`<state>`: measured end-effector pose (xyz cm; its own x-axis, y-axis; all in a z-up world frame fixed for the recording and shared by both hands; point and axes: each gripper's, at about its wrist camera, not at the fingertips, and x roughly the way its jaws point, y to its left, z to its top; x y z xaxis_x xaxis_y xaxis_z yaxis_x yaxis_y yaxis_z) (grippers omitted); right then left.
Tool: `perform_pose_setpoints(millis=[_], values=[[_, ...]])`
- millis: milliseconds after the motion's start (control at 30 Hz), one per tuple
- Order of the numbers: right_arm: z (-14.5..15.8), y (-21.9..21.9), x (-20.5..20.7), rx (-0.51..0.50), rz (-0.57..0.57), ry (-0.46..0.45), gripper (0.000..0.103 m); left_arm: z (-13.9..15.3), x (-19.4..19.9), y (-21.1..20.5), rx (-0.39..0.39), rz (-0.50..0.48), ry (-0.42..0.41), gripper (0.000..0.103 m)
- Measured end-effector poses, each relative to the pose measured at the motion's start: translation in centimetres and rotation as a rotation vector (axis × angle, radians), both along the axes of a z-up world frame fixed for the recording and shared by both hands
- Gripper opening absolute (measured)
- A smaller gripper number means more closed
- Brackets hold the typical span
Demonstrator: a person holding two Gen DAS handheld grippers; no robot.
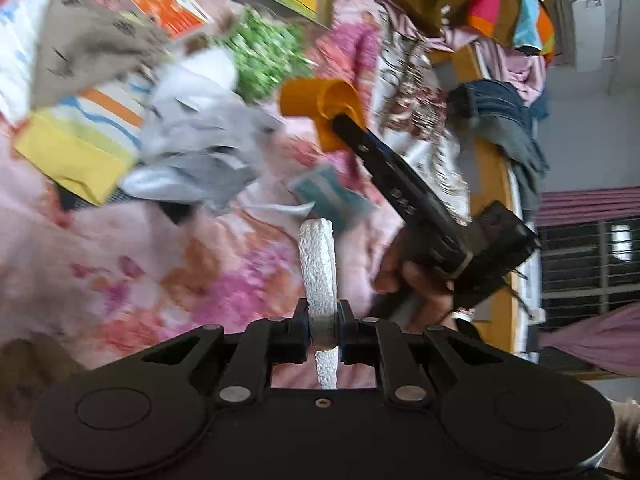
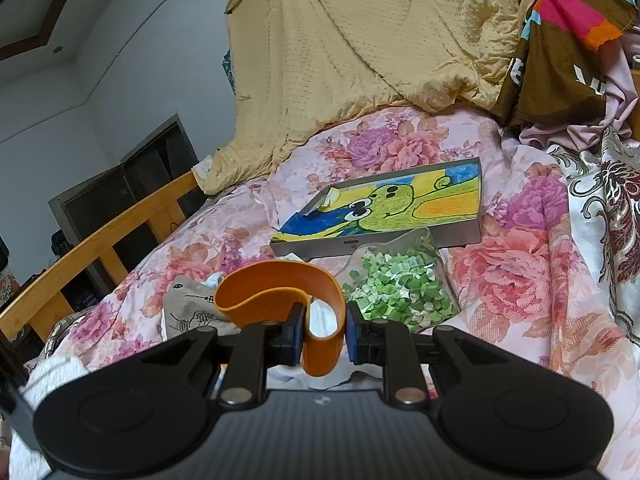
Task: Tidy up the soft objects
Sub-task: 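Lift and carry the band and strip with both tools toward the cartoon tray, then lower the orange band into the tray and open the right tool while the left carries the strip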
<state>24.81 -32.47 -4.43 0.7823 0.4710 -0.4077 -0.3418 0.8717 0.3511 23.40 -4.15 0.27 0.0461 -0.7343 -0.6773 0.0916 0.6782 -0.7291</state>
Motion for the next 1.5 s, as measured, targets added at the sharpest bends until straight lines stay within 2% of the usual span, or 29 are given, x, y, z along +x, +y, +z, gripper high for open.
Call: perform_pose_setpoints(millis=[100,200,600,767,867,933,1100,1167,1267,1333,1433,1500], values=[[0.0,0.0,-0.1,0.005,-0.002,-0.004,0.023,-0.9,-0.2,-1.2,-0.016,-0.02,0.019,0.014],[0.1,0.0,-0.1,0.002,-0.001,-0.009,0.023,-1.0,-0.1,-1.7,-0.003,-0.021,-0.024,0.014],[1.7,-0.1,1.8,-0.01,-0.065,-0.056,0.023,1.7,5.6,-1.4,0.137,0.14,-0.325,0.014],[3.6,-0.6,5.4,-0.016,-0.123,-0.079,0.023,2.8,9.4,-2.0,0.223,0.224,-0.501,0.014],[4.1,-1.0,8.8,0.011,-0.164,-0.065,0.023,2.8,12.2,-2.3,0.271,0.281,-0.571,0.014],[4.2,-1.1,11.0,0.03,-0.167,-0.063,0.024,2.5,14.4,-2.4,0.271,0.317,-0.586,0.014],[3.6,-0.8,17.7,-0.005,-0.136,-0.067,0.024,1.1,19.8,-2.8,0.25,0.356,-0.621,0.014],[2.7,-0.5,20.5,-0.03,-0.125,-0.049,0.024,-0.1,21.9,-3.1,0.241,0.339,-0.632,0.014],[0.9,-0.7,24.6,-0.051,-0.106,-0.006,0.024,-2.7,25.2,-3.3,0.216,0.303,-0.604,0.014],[-0.1,-0.5,27.0,-0.078,-0.084,0.03,0.024,-4.2,27.0,-3.1,0.223,0.282,-0.583,0.014],[-1.2,0.3,29.4,-0.15,-0.048,0.039,0.024,-5.7,28.7,-2.1,0.235,0.241,-0.58,0.014],[-1.9,0.5,30.4,-0.163,-0.032,0.054,0.024,-6.4,29.6,-1.5,0.267,0.191,-0.575,0.015]])
